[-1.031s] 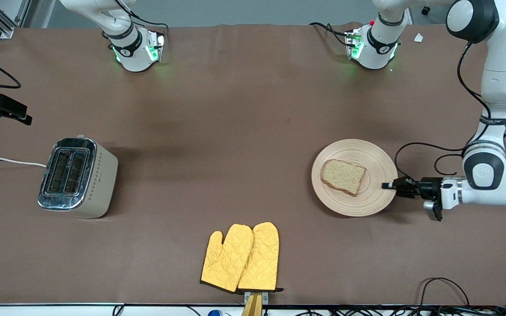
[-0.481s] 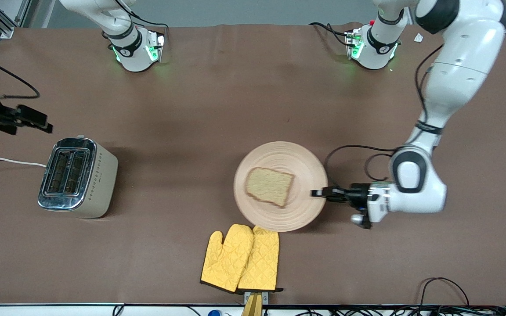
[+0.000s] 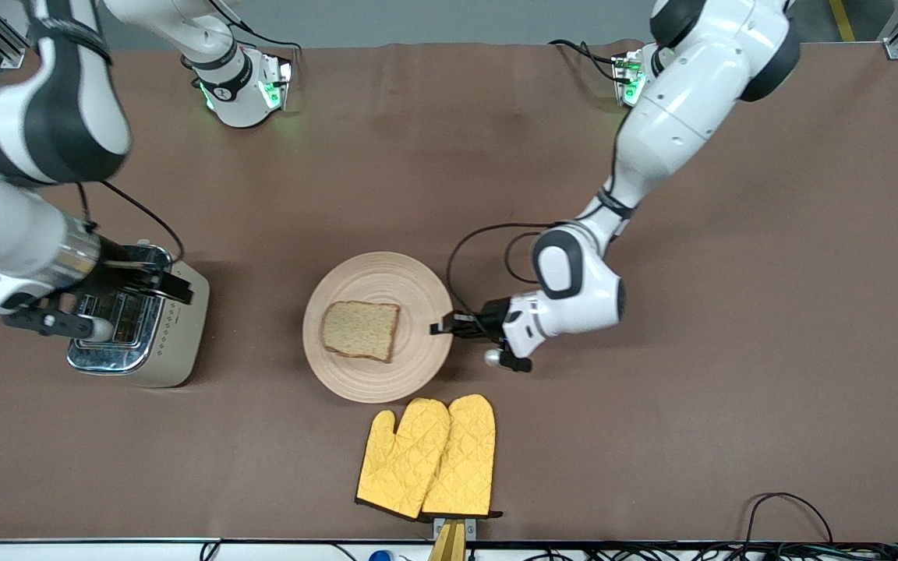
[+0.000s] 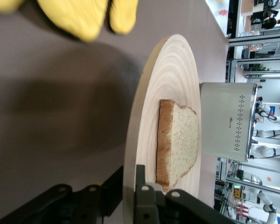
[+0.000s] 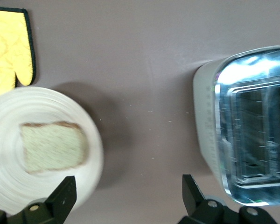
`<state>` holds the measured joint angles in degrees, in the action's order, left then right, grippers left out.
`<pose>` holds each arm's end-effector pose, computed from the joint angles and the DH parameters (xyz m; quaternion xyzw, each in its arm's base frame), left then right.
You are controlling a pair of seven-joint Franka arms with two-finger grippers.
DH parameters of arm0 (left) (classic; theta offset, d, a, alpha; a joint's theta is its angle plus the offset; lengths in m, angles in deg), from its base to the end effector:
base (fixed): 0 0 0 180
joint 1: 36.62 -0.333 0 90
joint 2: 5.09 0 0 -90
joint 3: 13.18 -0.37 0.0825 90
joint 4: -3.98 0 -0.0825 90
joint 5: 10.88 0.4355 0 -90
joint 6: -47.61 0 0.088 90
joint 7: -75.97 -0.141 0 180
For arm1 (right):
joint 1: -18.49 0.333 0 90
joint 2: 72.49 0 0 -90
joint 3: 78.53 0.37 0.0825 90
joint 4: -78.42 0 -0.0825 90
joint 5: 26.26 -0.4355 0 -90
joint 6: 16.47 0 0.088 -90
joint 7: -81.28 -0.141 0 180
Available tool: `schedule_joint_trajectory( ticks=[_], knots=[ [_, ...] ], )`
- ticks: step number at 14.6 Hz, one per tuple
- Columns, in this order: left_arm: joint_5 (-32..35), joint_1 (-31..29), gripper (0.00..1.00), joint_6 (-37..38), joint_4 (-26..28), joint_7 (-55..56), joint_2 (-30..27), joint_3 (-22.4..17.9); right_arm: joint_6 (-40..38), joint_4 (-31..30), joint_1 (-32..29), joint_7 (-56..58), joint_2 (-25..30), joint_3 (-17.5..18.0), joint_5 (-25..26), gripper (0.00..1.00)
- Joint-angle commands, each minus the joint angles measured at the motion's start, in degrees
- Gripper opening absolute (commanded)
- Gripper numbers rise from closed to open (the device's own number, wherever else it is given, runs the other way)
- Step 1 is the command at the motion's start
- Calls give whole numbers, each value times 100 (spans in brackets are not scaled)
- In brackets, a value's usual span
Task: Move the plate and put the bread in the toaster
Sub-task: 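Push the plate beside the toaster while the right gripper moves over bread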
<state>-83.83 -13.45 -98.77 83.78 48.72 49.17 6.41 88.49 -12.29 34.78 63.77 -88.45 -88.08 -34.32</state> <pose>0.6596 -0.5278 0.1543 0.8693 0.0137 0.0017 0.4940 0.6973 0.1097 0.4794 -0.9929 0.1098 0.0219 0.0412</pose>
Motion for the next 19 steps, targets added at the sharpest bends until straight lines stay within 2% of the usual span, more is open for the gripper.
schedule_joint_trajectory(
  ticks=[1,5,7,8,9,10,11,12,16,18,19],
  knots=[
    [-325,441,0,-416,-588,-9,409,-8,366,-167,103,-288,-239,-30,-108,100],
    [-343,811,1,-883,-808,-9,682,1,700,-280,209,-288,-697,-21,-222,100],
    [-343,812,3,-892,-800,44,700,1,1627,-919,375,-288,-777,-21,-301,100],
    [-334,786,9,-884,-799,79,692,-8,2007,-1175,506,-288,-777,-30,-310,100],
    [-334,768,26,-884,-791,114,692,-26,2271,-1317,542,-288,-794,-30,-301,100],
    [-325,750,49,-884,-773,132,665,-34,2483,-1405,543,-288,-846,-21,-310,100],
    [-316,698,88,-884,-756,132,630,-52,2502,-1467,647,-297,-882,-21,-310,100],
    [-281,558,100,-875,-747,167,613,-52,2511,-1546,813,-288,-900,-30,-310,100],
    [183,163,100,-569,-563,369,428,-61,2537,-1932,947,-306,-891,-21,-310,100],
    [683,-231,100,9,-405,527,314,-70,2520,-1968,1000,-306,-891,-21,-310,99],
    [1034,-469,100,309,-360,553,288,-61,2494,-1968,1000,-297,-891,-21,-310,93]
  ],
)
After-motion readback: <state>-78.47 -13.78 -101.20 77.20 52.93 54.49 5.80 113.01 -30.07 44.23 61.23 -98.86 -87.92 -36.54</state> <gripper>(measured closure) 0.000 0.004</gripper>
